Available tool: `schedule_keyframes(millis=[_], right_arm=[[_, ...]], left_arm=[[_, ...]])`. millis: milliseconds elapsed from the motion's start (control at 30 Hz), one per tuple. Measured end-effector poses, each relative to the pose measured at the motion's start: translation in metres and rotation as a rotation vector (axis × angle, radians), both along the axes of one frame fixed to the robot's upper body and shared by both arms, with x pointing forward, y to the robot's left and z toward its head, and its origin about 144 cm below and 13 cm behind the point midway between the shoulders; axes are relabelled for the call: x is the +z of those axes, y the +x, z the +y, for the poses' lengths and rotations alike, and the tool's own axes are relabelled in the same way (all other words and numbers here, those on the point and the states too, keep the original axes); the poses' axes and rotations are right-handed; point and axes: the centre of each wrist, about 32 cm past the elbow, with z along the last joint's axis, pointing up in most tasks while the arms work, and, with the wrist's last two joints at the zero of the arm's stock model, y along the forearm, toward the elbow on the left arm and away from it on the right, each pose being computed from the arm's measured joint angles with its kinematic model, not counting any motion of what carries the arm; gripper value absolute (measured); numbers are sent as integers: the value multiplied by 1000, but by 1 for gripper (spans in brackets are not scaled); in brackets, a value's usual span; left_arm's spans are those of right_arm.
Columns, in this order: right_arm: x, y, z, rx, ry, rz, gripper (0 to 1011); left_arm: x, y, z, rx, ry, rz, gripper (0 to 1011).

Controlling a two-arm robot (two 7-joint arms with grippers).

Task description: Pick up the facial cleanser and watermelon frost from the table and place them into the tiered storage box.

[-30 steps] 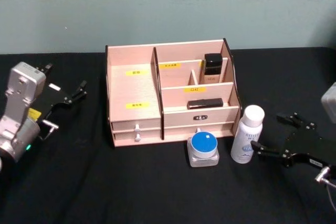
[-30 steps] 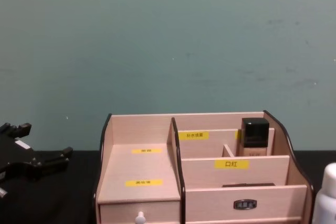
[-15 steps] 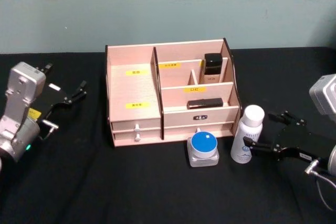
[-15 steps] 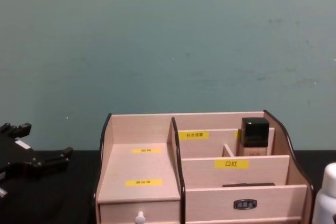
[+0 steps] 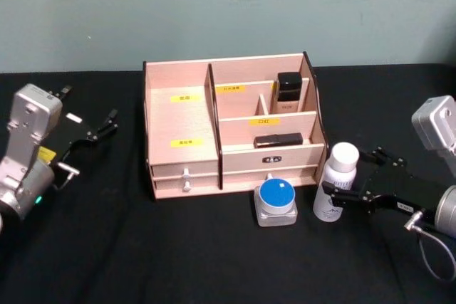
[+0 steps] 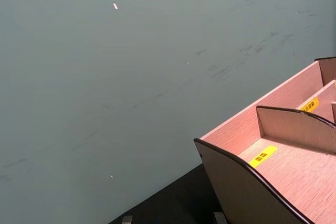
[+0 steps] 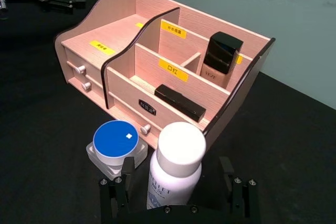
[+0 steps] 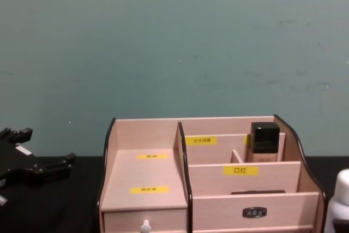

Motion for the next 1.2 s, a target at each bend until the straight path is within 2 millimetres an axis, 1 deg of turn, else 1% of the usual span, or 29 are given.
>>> schedule_keyframes(millis=[433, 867, 1033, 1200], right_arm=[[-7, 8, 3, 1, 6, 9, 1002], [-9, 9, 4, 8, 10, 1, 1002], [-9, 9, 4, 8, 10, 1, 927], [-9, 9, 4, 8, 10, 0, 786]], left_arm=[[0, 0, 0, 0, 0, 0, 1002], [0, 0, 0, 0, 0, 0, 1001], [0, 0, 0, 0, 0, 0, 1001], [0, 0, 0, 0, 0, 0, 1001]])
